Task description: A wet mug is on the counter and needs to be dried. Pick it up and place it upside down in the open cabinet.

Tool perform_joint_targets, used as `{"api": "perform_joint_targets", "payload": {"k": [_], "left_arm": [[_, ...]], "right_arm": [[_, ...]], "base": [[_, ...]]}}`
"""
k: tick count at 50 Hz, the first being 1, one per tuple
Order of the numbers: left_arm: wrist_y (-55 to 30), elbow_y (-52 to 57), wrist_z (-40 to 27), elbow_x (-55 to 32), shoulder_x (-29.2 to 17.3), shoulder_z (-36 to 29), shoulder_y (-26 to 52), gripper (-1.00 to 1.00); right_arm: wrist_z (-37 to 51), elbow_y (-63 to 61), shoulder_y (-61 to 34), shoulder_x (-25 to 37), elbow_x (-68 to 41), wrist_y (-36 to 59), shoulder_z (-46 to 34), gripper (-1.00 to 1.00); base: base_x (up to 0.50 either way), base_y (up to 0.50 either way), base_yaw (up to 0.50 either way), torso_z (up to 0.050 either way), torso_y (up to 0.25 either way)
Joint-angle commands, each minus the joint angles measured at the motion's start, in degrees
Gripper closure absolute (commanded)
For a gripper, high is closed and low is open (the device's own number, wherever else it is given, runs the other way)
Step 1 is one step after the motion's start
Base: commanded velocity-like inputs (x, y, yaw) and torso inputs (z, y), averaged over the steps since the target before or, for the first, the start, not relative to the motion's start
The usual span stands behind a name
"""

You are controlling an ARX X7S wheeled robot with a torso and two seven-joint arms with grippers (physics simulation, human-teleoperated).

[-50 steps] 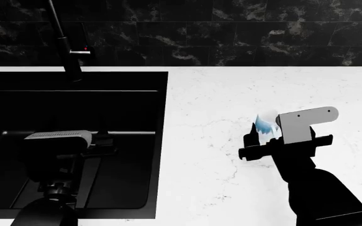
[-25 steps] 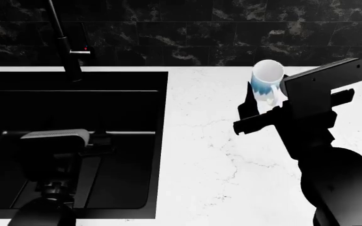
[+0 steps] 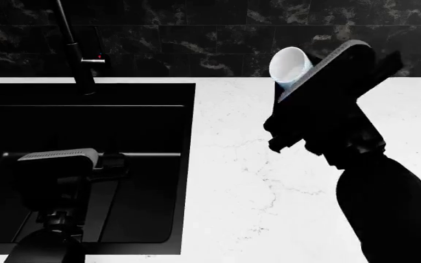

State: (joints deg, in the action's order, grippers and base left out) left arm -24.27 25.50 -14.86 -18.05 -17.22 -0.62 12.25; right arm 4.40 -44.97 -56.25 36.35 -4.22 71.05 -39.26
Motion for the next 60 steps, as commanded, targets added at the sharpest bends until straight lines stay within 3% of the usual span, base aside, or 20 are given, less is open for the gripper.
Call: {"api": "perform_joint_targets", "payload": {"k": [1,5,14,19,26,38,43,47,51,60], "left_arm": [[-2.07,0.87,0.35,-2.26,-0.43,0.33,0.24,-1.00],[-4.21,2.26,0.82,-3.40,-1.16,-0.14,0.44,-1.00],[-6.52,3.85,3.47,-8.57,-2.71,1.97,1.37,-1.00],[-8.50,3.88,5.31,-11.61,-3.77,2.43,2.02,-1.00],[-14.57,3.30,6.71,-22.92,-3.36,6.88,3.33,-1.00],[-18.79,3.80,7.79,-27.83,-5.69,7.61,3.83,-1.00],[-24.56,5.50,10.45,-33.26,-10.18,7.17,5.90,-1.00],[-32.31,4.41,10.68,-46.88,-13.16,11.46,8.47,-1.00],[-39.13,4.42,13.10,-54.15,-18.65,10.48,9.89,-1.00],[-43.24,4.37,24.80,-55.89,-26.50,6.01,14.72,-1.00]], "right_arm": [[0.81,3.30,-13.40,10.66,21.41,-7.31,-34.30,1.00],[-0.34,5.60,-18.97,12.59,31.60,-12.02,-45.15,1.00],[-1.15,10.93,-28.29,17.71,50.86,-27.66,-59.64,1.00],[-0.12,13.45,-31.04,19.31,54.28,-34.10,-62.08,1.00],[3.07,17.67,-35.93,20.54,62.24,-45.31,-65.99,1.00],[6.72,20.18,-39.56,20.55,69.58,-53.43,-68.70,1.00],[6.99,20.38,-40.62,20.94,71.27,-55.02,-69.05,1.00],[7.43,20.64,-40.91,21.10,73.00,-55.94,-69.52,1.00],[7.87,20.73,-41.25,21.28,73.95,-56.64,-69.69,1.00],[7.60,19.20,-40.87,21.29,74.05,-56.35,-69.43,1.00]], "base": [[0.00,0.00,0.00,0.000,0.000],[0.00,0.00,0.00,0.000,0.000],[0.00,0.00,0.00,0.000,0.000],[0.00,0.00,0.00,0.000,0.000],[0.00,0.00,0.00,0.000,0.000],[0.00,0.00,0.00,0.000,0.000],[0.00,0.00,0.00,0.000,0.000],[0.00,0.00,0.00,0.000,0.003],[0.00,0.00,0.00,0.000,0.000],[0.00,0.00,0.00,0.000,0.000]]}}
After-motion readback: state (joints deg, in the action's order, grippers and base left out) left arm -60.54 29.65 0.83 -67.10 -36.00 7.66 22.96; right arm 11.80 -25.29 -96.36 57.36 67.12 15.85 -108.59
